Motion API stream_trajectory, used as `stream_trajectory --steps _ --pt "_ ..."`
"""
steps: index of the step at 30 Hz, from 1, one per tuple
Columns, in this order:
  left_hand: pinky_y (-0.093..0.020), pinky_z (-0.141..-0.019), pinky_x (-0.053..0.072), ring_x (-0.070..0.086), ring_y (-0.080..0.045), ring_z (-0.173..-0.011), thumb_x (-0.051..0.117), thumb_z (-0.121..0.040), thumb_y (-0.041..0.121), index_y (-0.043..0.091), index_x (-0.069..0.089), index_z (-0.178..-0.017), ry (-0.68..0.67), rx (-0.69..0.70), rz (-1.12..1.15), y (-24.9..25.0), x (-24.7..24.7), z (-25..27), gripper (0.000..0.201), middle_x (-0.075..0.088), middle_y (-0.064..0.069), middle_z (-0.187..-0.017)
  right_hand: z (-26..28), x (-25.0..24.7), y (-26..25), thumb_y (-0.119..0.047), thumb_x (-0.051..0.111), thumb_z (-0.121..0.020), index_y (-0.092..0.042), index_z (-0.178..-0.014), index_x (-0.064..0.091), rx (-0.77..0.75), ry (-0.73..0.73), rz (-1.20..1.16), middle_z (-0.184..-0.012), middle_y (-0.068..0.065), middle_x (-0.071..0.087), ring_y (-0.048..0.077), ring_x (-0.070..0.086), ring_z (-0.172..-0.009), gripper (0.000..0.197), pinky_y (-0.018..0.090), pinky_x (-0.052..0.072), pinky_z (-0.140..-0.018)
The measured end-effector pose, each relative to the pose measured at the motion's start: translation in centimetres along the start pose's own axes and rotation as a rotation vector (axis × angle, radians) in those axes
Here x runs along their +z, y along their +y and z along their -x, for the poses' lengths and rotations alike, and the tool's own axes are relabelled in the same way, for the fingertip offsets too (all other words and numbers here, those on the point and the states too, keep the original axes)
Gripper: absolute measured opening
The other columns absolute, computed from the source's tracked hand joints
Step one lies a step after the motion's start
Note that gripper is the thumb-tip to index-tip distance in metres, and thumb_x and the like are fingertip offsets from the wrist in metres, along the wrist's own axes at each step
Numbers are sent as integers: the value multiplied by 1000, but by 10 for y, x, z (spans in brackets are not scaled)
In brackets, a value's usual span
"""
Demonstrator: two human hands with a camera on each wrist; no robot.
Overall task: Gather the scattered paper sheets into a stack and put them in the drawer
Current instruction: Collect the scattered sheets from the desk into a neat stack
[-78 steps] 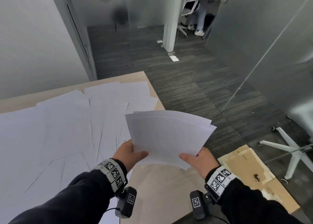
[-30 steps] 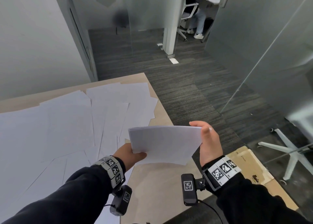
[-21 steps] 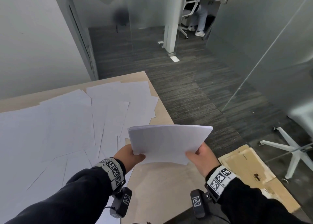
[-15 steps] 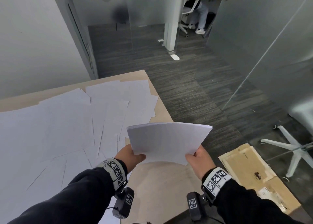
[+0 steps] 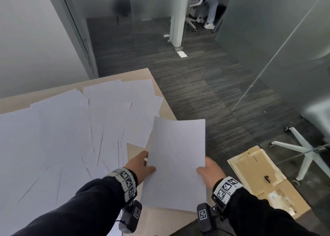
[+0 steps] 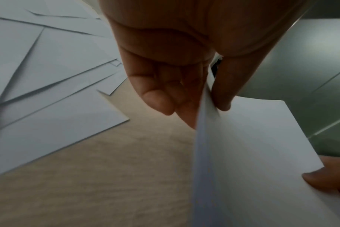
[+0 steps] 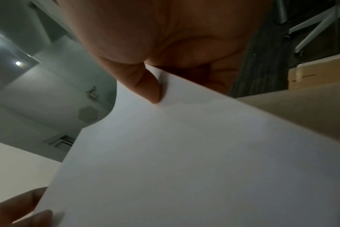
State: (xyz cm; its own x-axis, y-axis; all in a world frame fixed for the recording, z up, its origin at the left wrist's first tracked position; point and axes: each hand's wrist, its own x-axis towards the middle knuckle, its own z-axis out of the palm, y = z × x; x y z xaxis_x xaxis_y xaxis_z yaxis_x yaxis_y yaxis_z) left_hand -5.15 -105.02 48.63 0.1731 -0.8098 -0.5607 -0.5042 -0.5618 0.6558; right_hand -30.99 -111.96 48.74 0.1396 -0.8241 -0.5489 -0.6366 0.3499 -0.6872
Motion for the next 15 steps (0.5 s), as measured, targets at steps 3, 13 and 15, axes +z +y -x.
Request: stream_trajectory --steps 3,13,15 --pt "-25 -63 50 66 -15 -71 67 -84 29 34 52 -102 -42 -46 -54 -9 15 -6 24 69 1 -91 -3 4 17 -6 47 -83 -18 -107 62 73 -68 126 -100 1 67 17 63 -89 31 30 52 -75" --pt "-21 -66 46 64 -10 -77 58 -88 37 33 58 -109 -29 -124 -240 -24 1 -10 21 63 13 -86 -8 -22 9 -50 47 -83 -19 -84 60 202 -3 521 -84 1 64 19 61 -77 34 29 48 -69" --pt "-24 -71 50 66 -11 -80 57 -88 39 34 59 -106 -6 -115 -220 -27 -15 -9 19 65 12 -89 -19 -24 -1 -46 47 -85 -17 -80 58 177 63 497 -80 2 63 20 60 -75 32 29 43 -63"
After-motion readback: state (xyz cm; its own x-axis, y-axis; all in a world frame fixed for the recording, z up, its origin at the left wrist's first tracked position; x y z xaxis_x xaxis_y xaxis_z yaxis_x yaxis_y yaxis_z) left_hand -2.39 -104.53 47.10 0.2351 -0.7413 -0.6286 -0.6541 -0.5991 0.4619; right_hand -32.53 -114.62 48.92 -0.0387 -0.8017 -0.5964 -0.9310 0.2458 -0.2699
